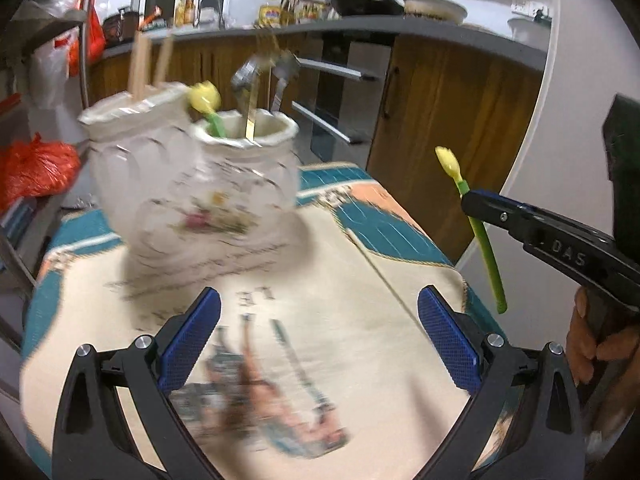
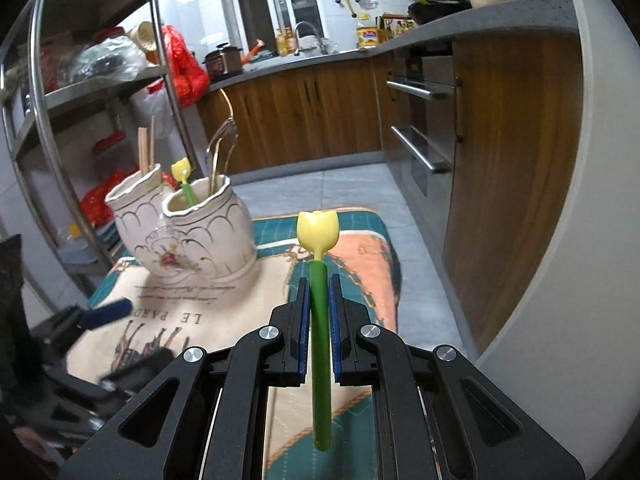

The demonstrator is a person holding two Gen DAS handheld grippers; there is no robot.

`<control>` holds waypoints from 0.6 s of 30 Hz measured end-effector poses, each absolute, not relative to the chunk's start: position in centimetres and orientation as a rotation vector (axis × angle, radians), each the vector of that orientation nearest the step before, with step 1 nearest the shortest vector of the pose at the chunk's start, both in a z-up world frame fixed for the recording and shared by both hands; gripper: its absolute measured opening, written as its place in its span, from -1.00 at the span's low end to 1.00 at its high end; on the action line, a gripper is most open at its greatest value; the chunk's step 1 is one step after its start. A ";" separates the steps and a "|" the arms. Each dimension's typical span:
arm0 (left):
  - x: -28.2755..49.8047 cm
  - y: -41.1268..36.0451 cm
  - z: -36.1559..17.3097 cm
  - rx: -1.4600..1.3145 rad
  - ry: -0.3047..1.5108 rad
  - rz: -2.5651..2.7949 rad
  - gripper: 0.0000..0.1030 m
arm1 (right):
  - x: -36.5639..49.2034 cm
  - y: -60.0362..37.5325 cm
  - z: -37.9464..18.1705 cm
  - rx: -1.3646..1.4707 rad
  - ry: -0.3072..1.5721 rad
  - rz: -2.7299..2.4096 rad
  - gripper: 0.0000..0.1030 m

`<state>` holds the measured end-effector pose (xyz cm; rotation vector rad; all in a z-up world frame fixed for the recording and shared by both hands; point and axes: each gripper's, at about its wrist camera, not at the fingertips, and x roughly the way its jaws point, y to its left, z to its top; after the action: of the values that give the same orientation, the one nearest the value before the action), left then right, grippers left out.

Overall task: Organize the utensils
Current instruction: 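Lift the green spoon with the right tool while the left tool grasps the last chopstick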

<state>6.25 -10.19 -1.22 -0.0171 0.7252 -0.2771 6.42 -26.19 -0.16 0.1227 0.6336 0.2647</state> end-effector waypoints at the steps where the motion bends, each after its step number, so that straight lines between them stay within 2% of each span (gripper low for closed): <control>1: 6.5 -11.0 -1.5 -0.014 0.739 -0.279 0.89 | 6.4 -26.4 -0.2 0.129 0.636 0.267 -0.80; 5: 7.1 -13.7 -2.3 0.048 0.765 -0.260 0.88 | 6.1 -27.4 -0.2 0.144 0.633 0.267 -0.80; 7: 7.4 -14.8 -2.7 0.071 0.786 -0.253 0.79 | 5.9 -27.9 -0.1 0.148 0.626 0.260 -0.80; 11: 8.0 -16.5 -3.6 0.110 0.842 -0.275 0.37 | 5.6 -28.7 -0.1 0.161 0.625 0.261 -0.81; 13: 8.0 -17.2 -4.2 0.134 0.871 -0.289 0.03 | 5.6 -28.7 -0.2 0.161 0.626 0.268 -0.81; 17: 7.6 -18.2 -4.6 0.176 0.877 -0.313 -0.29 | 5.6 -28.7 -0.5 0.163 0.625 0.277 -0.81; 18: 7.7 -18.3 -4.5 0.179 0.880 -0.318 -0.52 | 5.6 -28.8 -0.5 0.163 0.624 0.278 -0.81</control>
<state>7.70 -18.33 -4.54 0.1787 0.8800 -0.3182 5.55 -28.76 -0.46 0.1626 0.6237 0.2779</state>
